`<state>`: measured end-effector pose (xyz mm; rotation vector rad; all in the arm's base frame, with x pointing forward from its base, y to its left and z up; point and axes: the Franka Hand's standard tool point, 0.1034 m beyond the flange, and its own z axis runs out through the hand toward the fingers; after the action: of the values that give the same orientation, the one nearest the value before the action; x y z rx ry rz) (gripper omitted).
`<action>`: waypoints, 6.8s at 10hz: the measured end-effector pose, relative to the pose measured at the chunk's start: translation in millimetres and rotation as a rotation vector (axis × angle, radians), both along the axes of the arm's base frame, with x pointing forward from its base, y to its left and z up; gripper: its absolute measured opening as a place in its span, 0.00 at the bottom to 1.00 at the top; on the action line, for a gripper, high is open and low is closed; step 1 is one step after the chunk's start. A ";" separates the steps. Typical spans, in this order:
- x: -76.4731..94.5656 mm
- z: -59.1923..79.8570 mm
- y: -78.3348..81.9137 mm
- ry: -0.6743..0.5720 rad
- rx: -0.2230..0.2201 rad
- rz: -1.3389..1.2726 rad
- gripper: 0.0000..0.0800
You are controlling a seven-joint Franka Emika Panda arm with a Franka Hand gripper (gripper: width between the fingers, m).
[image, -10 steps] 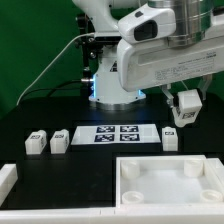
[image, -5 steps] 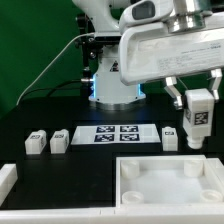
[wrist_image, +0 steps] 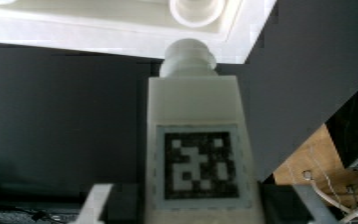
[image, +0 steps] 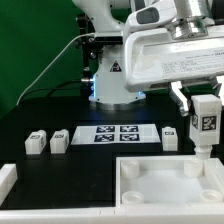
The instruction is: Assemble one leg
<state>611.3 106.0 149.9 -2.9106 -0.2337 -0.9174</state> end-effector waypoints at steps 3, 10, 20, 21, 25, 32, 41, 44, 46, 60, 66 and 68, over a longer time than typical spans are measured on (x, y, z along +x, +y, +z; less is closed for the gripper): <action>2.5 -17.3 13.1 -0.001 0.005 0.014 0.36; 7.4 -51.0 13.1 0.011 0.004 0.012 0.36; 10.6 -68.2 10.9 -0.005 0.011 -0.009 0.36; 10.5 -68.3 10.6 -0.003 0.011 -0.009 0.37; 9.3 -70.3 10.6 0.005 0.010 -0.008 0.78; 8.1 -71.5 10.6 0.025 0.009 -0.006 0.81; 6.7 -44.2 10.5 0.196 0.007 0.006 0.81; 6.7 -44.2 10.5 0.196 0.007 0.006 0.81; 6.7 -44.2 10.5 0.196 0.007 0.006 0.81; 24.8 -50.2 3.2 0.680 0.011 0.014 0.81; 25.0 -52.6 12.0 0.685 0.017 -0.005 0.80; 24.9 -52.6 11.9 0.685 0.017 -0.005 0.37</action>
Offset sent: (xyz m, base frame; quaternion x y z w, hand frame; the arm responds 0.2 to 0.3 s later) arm 0.0082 -0.0003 -0.0285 -0.0181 0.0408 0.0035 0.9990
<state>636.2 117.8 97.3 -2.9934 -0.1609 0.1089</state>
